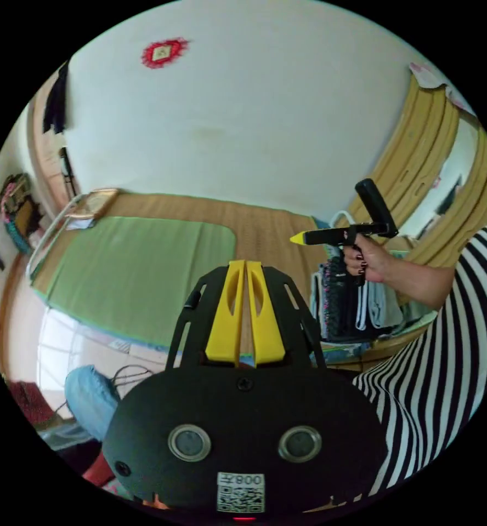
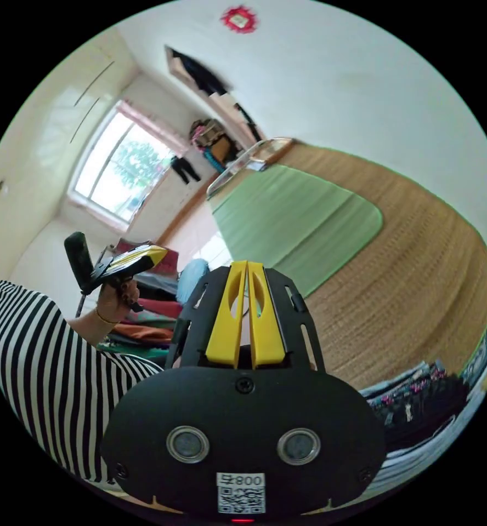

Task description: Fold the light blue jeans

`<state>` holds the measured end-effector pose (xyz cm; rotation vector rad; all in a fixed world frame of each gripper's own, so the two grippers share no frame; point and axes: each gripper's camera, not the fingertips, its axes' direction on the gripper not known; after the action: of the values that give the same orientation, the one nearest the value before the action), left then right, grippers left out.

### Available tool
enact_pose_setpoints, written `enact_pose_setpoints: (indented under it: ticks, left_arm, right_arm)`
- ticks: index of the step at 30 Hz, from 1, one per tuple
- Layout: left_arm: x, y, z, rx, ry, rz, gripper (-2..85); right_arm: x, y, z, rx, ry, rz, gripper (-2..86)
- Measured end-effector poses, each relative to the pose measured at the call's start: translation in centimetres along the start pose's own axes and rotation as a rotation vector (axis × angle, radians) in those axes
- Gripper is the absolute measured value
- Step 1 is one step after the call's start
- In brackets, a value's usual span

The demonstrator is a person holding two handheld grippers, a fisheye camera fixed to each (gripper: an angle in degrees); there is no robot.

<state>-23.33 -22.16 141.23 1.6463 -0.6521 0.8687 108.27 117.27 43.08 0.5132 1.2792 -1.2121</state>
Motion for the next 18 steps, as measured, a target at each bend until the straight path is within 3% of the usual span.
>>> enact_pose_setpoints:
  ticks: [3,10,18]
  left_arm:
    - [-1.0,3.8,-6.3,-0.032,-0.078,-0.091,0.3]
    - [-6.0,13.7,-20.5,0.132,0.097,-0.292,0.5]
    - [-13.4,23.4,-34.6,0.241,0.057,-0.399,0.4]
  right_arm:
    - [-4.3,-4.3,3.0,-0.062,-0.070,-0.114,0.1]
    - [-16.6,-13.7,10.8,-0.166,-0.202,-0.369,0.1]
    - [-30.3,-22.7,21.4,-0.257,-0.311,-0.533,0.7]
